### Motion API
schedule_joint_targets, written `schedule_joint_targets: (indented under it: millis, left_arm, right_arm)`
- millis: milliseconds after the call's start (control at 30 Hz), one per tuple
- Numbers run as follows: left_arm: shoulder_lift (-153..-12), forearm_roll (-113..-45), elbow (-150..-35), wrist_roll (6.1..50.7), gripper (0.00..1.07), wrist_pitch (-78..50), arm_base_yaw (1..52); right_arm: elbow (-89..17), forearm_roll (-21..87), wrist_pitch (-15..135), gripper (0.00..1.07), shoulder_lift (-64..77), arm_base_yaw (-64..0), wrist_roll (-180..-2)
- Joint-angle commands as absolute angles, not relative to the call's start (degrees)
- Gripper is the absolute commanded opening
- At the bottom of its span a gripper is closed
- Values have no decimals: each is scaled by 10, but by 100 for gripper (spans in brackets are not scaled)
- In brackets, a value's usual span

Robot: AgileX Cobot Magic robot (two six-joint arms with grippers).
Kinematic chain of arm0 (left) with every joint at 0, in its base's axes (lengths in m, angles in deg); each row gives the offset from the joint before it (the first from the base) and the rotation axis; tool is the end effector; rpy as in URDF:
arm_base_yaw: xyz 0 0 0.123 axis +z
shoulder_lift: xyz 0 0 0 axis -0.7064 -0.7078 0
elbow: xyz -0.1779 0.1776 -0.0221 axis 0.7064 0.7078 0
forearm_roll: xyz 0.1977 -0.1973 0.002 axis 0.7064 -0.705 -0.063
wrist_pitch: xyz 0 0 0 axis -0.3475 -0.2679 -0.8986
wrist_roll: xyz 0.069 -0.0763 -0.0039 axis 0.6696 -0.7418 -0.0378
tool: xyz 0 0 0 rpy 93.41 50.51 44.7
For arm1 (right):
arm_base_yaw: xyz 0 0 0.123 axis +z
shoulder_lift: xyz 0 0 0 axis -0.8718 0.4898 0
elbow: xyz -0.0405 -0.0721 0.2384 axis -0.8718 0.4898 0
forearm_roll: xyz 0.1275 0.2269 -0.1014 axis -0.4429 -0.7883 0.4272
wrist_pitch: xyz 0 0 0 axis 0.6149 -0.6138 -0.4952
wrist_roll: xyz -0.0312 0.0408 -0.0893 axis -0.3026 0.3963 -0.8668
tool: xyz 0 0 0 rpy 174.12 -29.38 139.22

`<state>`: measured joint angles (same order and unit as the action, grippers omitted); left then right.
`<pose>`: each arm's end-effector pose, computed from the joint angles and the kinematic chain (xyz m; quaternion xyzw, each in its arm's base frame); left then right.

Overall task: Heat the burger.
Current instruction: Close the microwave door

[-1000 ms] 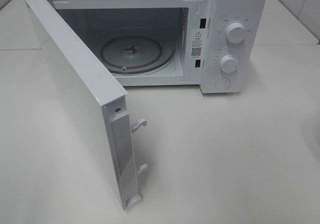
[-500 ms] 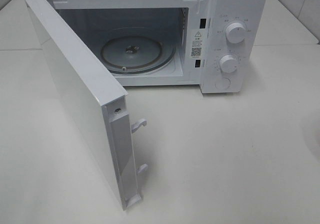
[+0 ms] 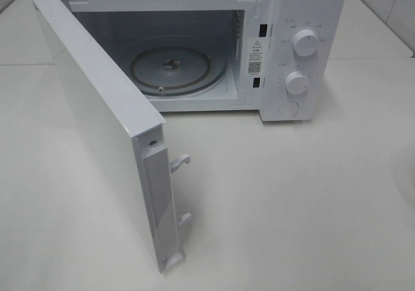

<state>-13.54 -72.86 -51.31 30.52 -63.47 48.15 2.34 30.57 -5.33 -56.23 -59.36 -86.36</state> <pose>0.0626 -0.0099 0.2887 0.0227 0.8453 -0.0332 0.5327 0.0769 0.0059 0.2805 -0.0102 0.8804 0.0285 0.4732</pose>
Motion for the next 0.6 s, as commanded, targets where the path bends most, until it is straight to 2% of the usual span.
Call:
schedule_joint_targets:
  millis: [33,167,600]
  left_arm:
    - [-127,-730,-511,301,100,-627,484]
    - [-127,-730,-511,301,100,-627,484]
    - [-127,-730,-511,301,100,-627,484]
  right_arm:
    - [31,287,-38,100,-598,-592,-889]
    - [31,282,-39,100,-636,-592,-910]
    - [31,281,-39,100,-634,-592,-911]
